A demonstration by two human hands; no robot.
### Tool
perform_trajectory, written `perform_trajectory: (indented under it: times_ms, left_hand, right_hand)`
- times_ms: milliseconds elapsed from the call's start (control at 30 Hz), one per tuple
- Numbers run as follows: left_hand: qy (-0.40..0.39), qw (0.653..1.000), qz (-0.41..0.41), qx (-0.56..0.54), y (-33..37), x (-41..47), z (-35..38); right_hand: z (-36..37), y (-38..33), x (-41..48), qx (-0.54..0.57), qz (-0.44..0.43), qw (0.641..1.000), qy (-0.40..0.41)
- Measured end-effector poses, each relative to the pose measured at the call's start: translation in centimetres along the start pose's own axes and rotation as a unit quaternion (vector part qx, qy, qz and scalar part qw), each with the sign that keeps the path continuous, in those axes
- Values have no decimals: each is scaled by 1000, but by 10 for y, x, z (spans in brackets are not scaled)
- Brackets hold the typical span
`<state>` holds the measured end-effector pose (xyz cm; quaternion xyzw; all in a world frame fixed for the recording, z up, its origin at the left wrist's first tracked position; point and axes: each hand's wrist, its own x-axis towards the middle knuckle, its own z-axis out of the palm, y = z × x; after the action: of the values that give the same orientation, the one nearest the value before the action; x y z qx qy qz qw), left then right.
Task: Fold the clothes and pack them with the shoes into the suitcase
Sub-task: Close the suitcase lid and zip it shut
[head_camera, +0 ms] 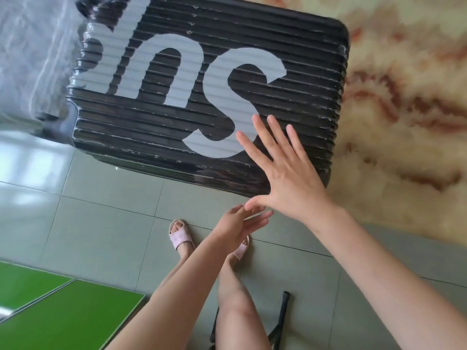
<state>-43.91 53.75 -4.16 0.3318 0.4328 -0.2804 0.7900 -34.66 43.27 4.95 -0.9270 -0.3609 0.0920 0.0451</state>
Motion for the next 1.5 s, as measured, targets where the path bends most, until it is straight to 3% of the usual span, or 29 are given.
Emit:
perform_trajectory:
  times_ms: [100,400,567,667,800,1033,1267,1500]
  left_hand:
    - [34,998,12,51,3,-2,-5]
    - [115,984,77,110,58,-21,-86]
    - [167,979,108,47,87,-29,-127]
    - [155,979,106,79,106,-35,-151]
    - [173,978,115,34,132,-39,-181]
    - [140,959,178,169,162,-44,-228]
    - [139,948,222,183,196,-46,-265]
    - [113,911,252,306,236,-42,-287]
  right_hand:
    - [3,5,10,-39,-14,998,-45]
    - [-2,-4,9,-40,30,998,-46]
    - [-12,-43,41,-13,14,999,-50]
    - [-14,-80,80,-4,-21,998,-53]
    - [-14,-131,137,-13,-65,996,-58]
    - [-12,-198,218,-6,-113,991,-70]
    - [-2,-223,258,-10,-107,990,-92]
    - [7,-222,258,-13,-109,991,-74]
